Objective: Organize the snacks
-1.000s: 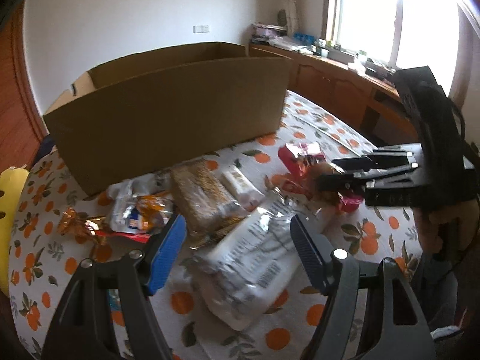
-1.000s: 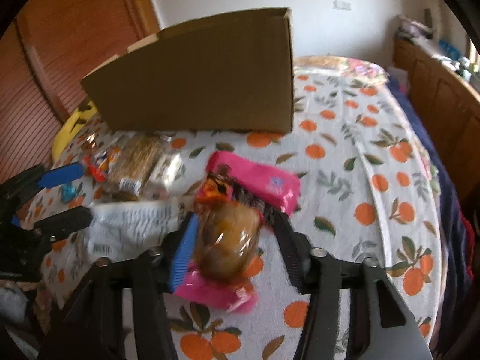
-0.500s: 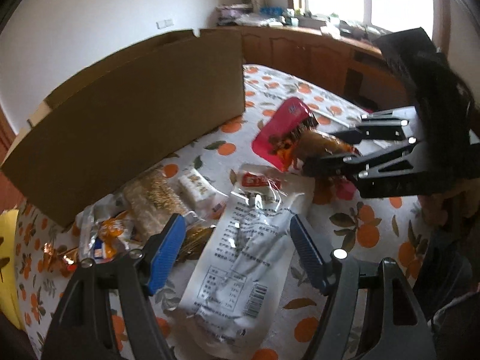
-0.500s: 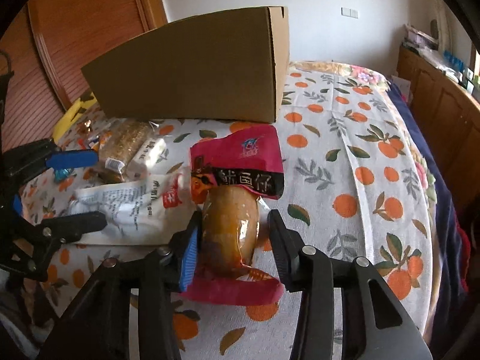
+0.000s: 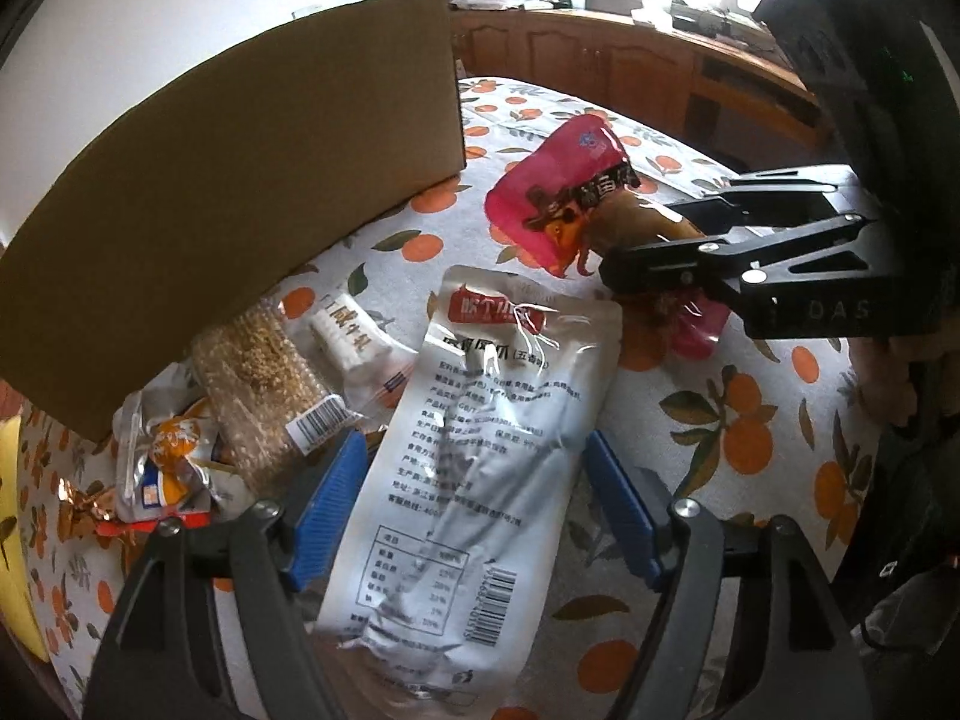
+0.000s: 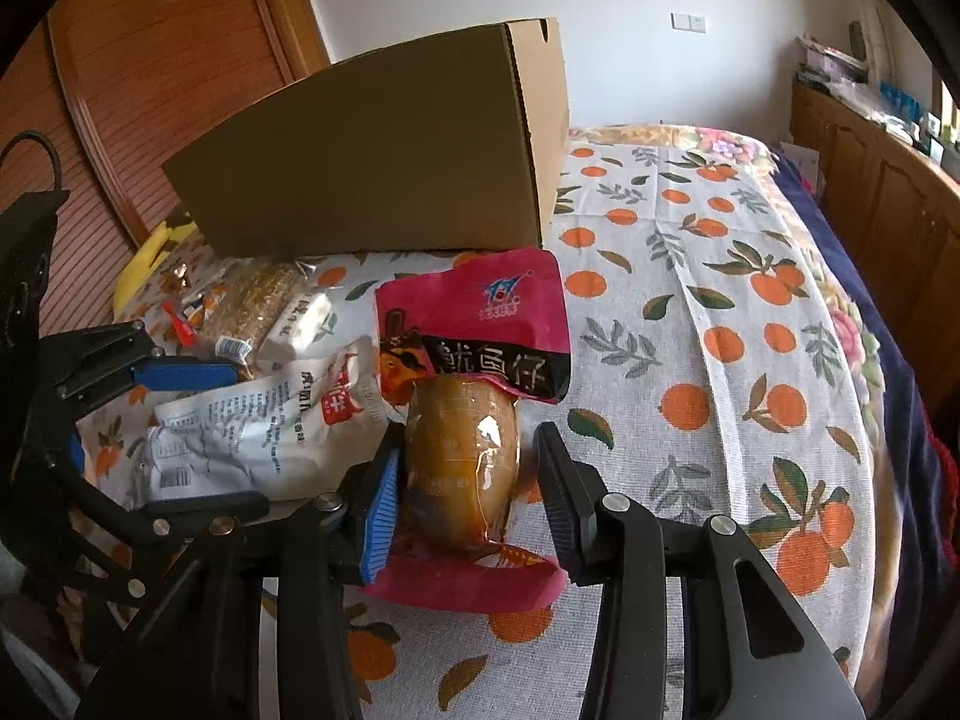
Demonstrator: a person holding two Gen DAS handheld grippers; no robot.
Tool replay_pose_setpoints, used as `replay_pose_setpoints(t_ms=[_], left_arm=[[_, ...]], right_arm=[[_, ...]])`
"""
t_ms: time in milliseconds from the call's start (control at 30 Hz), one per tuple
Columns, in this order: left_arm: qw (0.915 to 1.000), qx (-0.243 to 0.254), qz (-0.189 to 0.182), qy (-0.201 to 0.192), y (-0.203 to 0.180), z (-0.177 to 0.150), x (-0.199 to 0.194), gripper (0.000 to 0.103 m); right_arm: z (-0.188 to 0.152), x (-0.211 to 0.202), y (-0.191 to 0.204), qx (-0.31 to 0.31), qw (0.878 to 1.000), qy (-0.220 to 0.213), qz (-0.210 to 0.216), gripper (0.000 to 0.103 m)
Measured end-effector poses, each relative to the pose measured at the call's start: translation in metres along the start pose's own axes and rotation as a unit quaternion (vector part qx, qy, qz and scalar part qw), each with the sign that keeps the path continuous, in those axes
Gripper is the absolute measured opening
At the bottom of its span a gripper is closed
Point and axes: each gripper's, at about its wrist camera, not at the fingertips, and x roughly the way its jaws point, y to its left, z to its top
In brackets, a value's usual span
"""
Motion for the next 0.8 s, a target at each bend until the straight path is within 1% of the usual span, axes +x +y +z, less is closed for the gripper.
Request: replay_pose_setpoints(t_ms=[167,267,300,367,567,800], left_arm=[[0.9998,-0.017,0.002,-0.007,0.003,-0.006,-0.002,0.079],[0.9988,-0.047,-0.011,-0.002,0.014,-0.014,-0.003,0.081],[0.9987,-0.049,-0.013,-0.002,0.016,-0.016,-0.004,0.082],[0.9989,-0.047,-0.009,0.002,0.017,-0.018,-0.005,0.087],[0.9987,-0.049,-0.01,0.006,0.019,-0.026,-0.009,0.093],[0.9991,-0.039,-0.015,0.004,0.01,-0.026,-0.011,0.094]], right_arm=[[0.0,0.0,0.0,-0.001,1.0,-0.002,-0.002,0.042],[-0.001,-0.001,0.0,-0.001,1.0,-0.003,-0.003,0.042],[-0.001,-0.001,0.0,-0.001,1.0,-0.003,-0.003,0.042],[-0.001,-0.001,0.0,-0.002,1.0,-0.003,-0.003,0.042],[-0.001,-0.001,0.001,-0.002,1.0,-0.004,-0.004,0.042],[-0.001,-0.001,0.001,-0.003,1.0,-0.003,-0.004,0.043]])
